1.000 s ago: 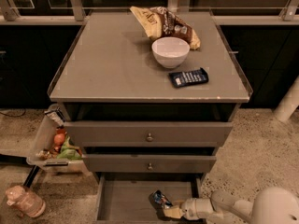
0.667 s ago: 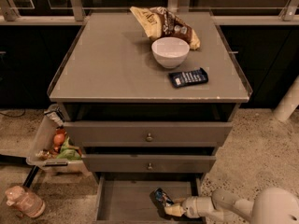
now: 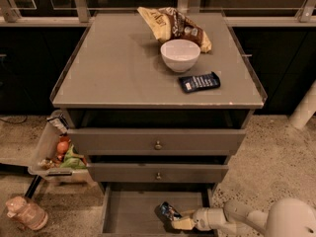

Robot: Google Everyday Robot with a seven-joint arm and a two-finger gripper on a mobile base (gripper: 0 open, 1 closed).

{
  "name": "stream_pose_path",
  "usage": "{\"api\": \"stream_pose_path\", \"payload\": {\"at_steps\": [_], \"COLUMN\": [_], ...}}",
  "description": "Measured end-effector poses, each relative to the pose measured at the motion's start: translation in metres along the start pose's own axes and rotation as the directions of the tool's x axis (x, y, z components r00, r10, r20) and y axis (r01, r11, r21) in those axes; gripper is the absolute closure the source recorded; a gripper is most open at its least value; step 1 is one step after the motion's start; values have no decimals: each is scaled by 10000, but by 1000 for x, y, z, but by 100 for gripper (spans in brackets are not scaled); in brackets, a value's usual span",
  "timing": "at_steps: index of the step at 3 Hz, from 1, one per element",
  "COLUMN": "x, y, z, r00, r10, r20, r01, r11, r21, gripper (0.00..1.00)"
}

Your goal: Place redbull can into bottom drawer

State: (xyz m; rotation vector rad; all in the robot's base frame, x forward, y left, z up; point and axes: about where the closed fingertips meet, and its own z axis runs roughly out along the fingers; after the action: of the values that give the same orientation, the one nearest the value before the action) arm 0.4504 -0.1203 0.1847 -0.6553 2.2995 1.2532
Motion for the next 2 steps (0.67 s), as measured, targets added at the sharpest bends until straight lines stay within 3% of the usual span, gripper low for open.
{"api": "stream_pose_path", "payload": {"at_steps": [1,2], "x": [0,0], "y": [0,0], "z": [0,0], "r00": [10000,10000], "r10": [0,0], "r20": [0,0], "r01": [0,0], "r11": [10000,10000], "r21": [-1,-1], "gripper": [11,0]}}
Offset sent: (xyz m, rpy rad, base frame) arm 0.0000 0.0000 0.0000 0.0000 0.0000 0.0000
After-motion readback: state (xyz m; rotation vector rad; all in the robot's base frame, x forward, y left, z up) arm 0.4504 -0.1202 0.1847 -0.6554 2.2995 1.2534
